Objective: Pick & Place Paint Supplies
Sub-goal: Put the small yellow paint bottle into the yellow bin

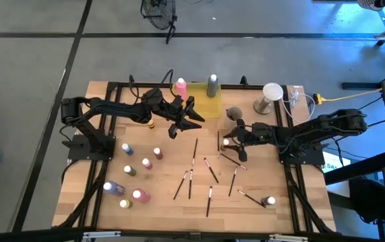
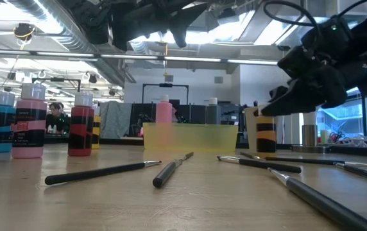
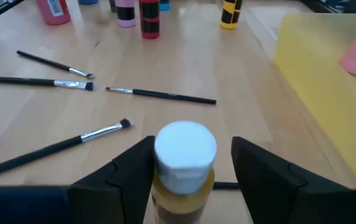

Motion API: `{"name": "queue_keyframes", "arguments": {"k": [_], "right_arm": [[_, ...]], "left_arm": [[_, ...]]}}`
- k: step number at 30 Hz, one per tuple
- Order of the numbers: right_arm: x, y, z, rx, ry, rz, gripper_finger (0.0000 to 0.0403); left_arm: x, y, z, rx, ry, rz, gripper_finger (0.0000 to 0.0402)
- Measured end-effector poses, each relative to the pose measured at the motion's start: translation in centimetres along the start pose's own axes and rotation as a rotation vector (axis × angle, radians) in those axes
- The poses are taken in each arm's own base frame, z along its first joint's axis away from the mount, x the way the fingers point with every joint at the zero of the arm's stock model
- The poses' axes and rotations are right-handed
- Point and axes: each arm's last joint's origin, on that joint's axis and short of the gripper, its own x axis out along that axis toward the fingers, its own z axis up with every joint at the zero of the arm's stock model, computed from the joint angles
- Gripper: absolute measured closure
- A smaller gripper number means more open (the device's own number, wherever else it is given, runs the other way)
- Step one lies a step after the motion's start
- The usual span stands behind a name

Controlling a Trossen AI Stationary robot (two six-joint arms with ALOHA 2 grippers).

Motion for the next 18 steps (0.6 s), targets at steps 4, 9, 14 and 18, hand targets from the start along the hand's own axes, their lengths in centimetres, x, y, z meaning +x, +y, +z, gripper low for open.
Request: {"name": "queue_keyframes", "arguments": {"k": [4,9,14,18], "right_arm": [[0.03,-0.01,0.07,0.000,0.000,0.000,0.0193],[0.04,0.00,-0.04,0.001,0.013,0.001,0.0216],[0.04,0.00,-0.04,0.001,0.014,0.001,0.0248],[0.04,0.00,-0.04,0.001,0.014,0.001,0.0281]], "left_arm": [[0.00,0.00,0.00,0.000,0.000,0.000,0.0265],[0.00,0.00,-0.01,0.000,0.001,-0.001,0.0265],[0.00,0.00,-0.02,-0.001,0.001,-0.001,0.0265],[0.00,0.01,-0.02,-0.002,0.002,0.000,0.0265]]}}
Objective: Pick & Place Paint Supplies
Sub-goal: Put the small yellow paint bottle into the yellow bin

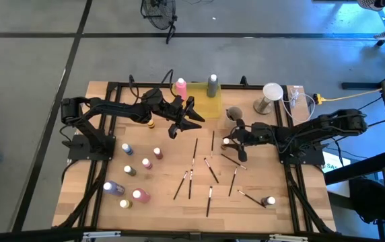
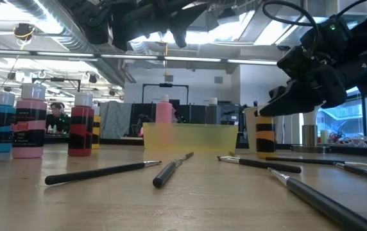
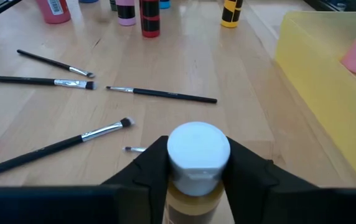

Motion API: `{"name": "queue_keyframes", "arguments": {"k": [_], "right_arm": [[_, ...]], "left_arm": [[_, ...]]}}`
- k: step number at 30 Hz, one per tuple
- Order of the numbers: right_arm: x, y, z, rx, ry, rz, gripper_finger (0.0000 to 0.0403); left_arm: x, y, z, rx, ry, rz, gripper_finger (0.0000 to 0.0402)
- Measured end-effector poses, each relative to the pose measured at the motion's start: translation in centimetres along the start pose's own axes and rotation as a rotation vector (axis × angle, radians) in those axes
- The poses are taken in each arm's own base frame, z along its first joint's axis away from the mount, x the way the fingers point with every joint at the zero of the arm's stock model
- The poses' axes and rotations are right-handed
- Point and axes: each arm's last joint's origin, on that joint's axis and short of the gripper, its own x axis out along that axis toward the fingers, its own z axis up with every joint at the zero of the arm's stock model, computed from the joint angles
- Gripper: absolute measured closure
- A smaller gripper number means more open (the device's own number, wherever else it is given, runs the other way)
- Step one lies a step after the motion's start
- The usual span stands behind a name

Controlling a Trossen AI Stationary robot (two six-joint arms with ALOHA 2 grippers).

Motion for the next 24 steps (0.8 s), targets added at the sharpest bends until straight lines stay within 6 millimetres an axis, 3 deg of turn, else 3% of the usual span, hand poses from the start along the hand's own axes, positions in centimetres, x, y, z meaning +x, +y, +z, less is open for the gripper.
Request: {"name": "queue_keyframes", "arguments": {"k": [10,14,24], "right_arm": [[0.0,0.0,0.4,-0.009,-0.041,0.002,0.0286],[0.0,0.2,1.2,-0.009,-0.107,0.101,0.0286],[0.9,1.3,4.4,0.002,-0.151,0.199,0.0286]], "left_arm": [[0.0,0.1,-0.4,-0.027,0.034,0.010,0.0265],[0.0,0.2,-0.7,-0.034,0.057,0.017,0.0265],[0.9,-0.9,-2.9,0.264,0.219,0.081,0.0265]]}}
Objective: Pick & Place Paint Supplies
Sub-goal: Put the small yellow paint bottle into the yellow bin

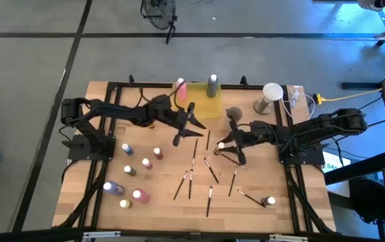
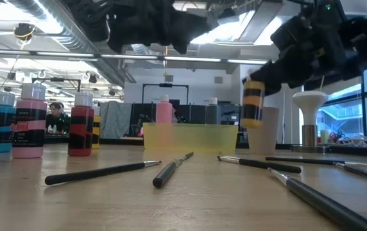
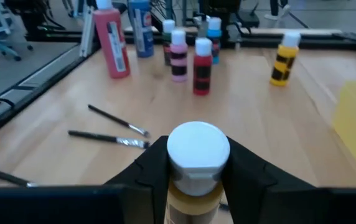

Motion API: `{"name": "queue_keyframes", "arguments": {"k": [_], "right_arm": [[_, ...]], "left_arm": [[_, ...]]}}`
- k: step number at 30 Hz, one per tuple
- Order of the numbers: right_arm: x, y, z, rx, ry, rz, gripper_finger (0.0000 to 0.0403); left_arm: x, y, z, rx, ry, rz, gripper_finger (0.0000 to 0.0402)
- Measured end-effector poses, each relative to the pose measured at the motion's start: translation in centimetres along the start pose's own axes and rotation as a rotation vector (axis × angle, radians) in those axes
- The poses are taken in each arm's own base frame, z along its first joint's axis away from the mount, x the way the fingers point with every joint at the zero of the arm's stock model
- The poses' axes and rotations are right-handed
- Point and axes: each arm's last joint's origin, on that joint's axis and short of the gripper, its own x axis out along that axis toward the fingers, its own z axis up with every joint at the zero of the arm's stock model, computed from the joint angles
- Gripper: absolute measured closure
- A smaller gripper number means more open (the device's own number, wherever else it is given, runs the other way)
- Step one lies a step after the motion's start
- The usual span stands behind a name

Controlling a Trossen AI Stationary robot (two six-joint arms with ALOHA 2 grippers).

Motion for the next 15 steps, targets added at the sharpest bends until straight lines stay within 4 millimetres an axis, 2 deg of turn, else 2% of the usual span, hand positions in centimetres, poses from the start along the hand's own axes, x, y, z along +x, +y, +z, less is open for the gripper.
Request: {"name": "queue_keyframes", "arguments": {"k": [6,11,15], "right_arm": [[0.7,0.8,1.2,-0.011,0.004,0.039,0.0284],[0.9,1.6,1.3,-0.077,0.013,0.070,0.0280],[0.9,1.9,1.3,-0.097,0.013,0.038,0.0285]], "left_arm": [[0.6,-0.9,0.0,-0.008,0.020,0.036,0.0265],[0.6,-1.0,0.0,0.030,0.022,0.054,0.0265],[0.7,-1.2,-0.1,0.039,0.019,0.001,0.0265]]}}
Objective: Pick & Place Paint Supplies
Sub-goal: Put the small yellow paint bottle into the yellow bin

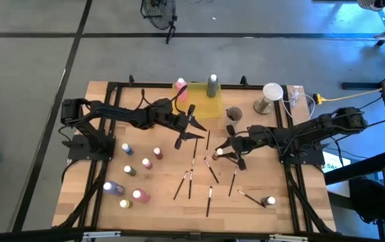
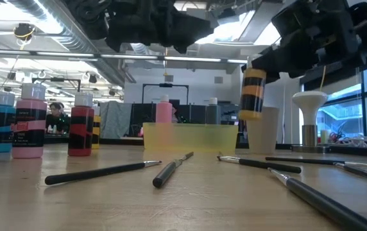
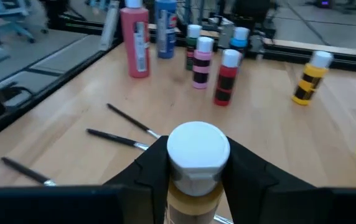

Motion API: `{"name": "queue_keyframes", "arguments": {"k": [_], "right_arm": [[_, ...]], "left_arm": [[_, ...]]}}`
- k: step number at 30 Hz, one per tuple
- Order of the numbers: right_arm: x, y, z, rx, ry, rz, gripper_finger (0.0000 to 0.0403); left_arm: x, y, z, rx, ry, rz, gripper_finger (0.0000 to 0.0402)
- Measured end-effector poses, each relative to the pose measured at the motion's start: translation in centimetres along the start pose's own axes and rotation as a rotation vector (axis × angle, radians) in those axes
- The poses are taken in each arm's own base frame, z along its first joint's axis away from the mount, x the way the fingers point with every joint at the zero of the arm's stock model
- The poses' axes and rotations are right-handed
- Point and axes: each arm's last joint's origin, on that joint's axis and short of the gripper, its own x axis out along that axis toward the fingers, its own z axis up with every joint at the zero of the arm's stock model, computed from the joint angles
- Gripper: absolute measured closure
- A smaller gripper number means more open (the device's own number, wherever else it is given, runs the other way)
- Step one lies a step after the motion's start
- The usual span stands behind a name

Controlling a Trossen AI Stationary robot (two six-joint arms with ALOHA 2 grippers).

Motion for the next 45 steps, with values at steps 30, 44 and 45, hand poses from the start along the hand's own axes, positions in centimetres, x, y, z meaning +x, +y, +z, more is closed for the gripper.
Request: {"name": "queue_keyframes", "arguments": {"k": [30,44,45], "right_arm": [[0.0,0.1,0.0,-0.001,0.003,-0.004,0.0285],[0.0,0.0,0.6,-0.010,-0.055,-0.009,0.0285],[0.0,0.0,0.6,-0.011,-0.061,-0.009,0.0285]], "left_arm": [[0.3,-0.4,0.2,-0.070,-0.012,0.037,0.0103],[3.6,-2.3,-5.2,-0.018,0.129,0.035,0.0107],[3.8,-2.2,-5.4,-0.020,0.126,0.061,0.0107]]}}
